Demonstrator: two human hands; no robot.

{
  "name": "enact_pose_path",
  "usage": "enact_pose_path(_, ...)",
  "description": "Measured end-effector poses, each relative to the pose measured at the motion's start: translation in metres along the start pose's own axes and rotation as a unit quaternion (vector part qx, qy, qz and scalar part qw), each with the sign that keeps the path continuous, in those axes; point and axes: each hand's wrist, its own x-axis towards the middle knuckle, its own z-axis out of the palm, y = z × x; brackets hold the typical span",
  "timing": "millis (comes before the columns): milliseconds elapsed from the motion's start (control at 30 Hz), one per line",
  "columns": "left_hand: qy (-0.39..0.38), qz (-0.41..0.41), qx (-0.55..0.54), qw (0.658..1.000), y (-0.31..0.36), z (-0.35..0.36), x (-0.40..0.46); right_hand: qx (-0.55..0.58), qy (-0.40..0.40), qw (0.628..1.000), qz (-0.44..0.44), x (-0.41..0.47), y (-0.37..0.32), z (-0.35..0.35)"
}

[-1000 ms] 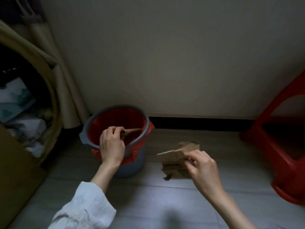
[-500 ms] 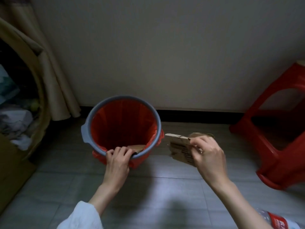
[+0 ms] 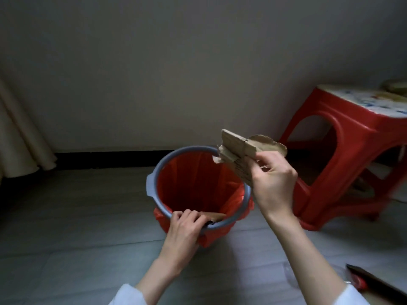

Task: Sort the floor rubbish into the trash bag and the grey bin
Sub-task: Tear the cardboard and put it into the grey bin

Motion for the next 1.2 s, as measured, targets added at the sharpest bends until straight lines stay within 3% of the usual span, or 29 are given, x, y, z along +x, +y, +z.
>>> enact_pose_path(133, -0.01, 0.012, -0.007, 1.0, 0.018, 0.0, -0.014, -0.042, -0.087, 0.995, -0.013, -0.031, 0.012, 0.012)
enact_pose_path(300, 0.023, 0.04, -0.018, 0.999, 0.032, -0.001, -0.039, -0.116, -0.215, 0.963, -0.113, -0.066, 0.025, 0.019)
enact_pose_path(433, 0.032, 0.048, -0.003, 0.998, 0.036, 0.005, -0.047, -0.134, -0.41, 0.9, -0.07, -0.075, 0.032, 0.015)
enact_pose_path(500, 0.037, 0.055, -0.001, 0.998, 0.035, 0.007, -0.048, -0.14, -0.461, 0.875, -0.051, -0.073, 0.038, 0.006)
enact_pose_path(633, 0.036, 0.037, 0.007, 0.999, 0.036, 0.004, -0.042, -0.171, -0.463, 0.868, -0.05, -0.072, 0.052, -0.016)
enact_pose_path(733, 0.025, 0.0, 0.011, 1.0, 0.039, 0.003, -0.038, -0.185, -0.473, 0.854, -0.111, -0.084, 0.062, -0.033)
enact_pose_path(800, 0.018, -0.011, 0.022, 1.0, 0.04, 0.004, -0.041, -0.175, -0.449, 0.867, -0.129, -0.097, 0.07, -0.043)
enact_pose_path(967, 0.018, 0.043, 0.064, 0.997, 0.049, 0.013, -0.05, -0.208, -0.419, 0.866, -0.174, -0.122, 0.09, -0.058)
enact_pose_path(1200, 0.016, 0.097, 0.089, 0.991, 0.067, 0.032, -0.04, -0.267, -0.304, 0.886, -0.225, -0.129, 0.115, -0.082)
